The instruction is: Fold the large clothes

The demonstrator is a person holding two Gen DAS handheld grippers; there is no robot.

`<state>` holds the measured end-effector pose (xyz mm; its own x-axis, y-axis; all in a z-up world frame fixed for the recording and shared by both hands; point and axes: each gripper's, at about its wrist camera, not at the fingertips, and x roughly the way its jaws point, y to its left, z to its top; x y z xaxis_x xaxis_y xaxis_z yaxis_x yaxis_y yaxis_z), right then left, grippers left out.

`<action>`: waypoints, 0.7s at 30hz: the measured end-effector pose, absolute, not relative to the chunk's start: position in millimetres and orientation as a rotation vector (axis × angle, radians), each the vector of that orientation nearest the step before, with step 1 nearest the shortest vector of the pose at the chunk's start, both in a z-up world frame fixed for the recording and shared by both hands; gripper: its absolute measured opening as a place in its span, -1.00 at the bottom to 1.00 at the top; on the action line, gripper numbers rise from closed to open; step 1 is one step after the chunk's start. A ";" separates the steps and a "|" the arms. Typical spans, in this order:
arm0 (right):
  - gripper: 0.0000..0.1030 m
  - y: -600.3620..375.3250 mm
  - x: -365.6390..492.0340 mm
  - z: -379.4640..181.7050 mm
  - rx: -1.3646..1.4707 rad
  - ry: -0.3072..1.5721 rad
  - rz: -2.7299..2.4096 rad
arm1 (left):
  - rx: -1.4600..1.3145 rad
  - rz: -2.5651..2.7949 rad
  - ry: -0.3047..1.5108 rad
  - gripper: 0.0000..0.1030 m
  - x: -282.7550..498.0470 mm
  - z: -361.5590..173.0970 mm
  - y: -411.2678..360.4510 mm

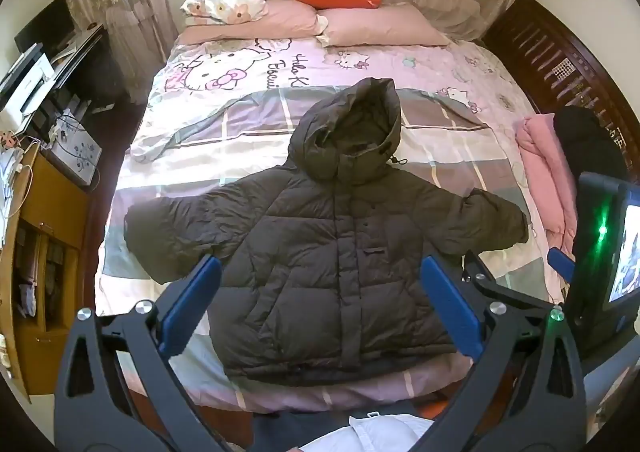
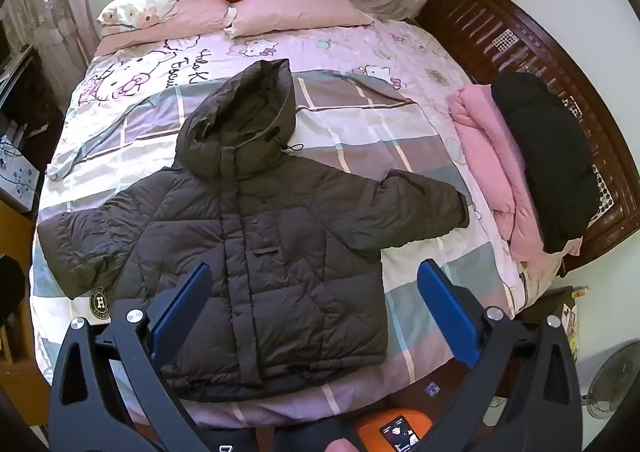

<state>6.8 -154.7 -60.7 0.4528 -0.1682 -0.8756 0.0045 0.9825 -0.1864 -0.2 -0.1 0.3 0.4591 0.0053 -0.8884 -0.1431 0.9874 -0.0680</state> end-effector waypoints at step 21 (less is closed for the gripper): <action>0.97 -149.3 3.7 -57.7 -0.165 1.104 -0.097 | -0.141 0.096 1.096 0.96 -0.3 1.5 -0.2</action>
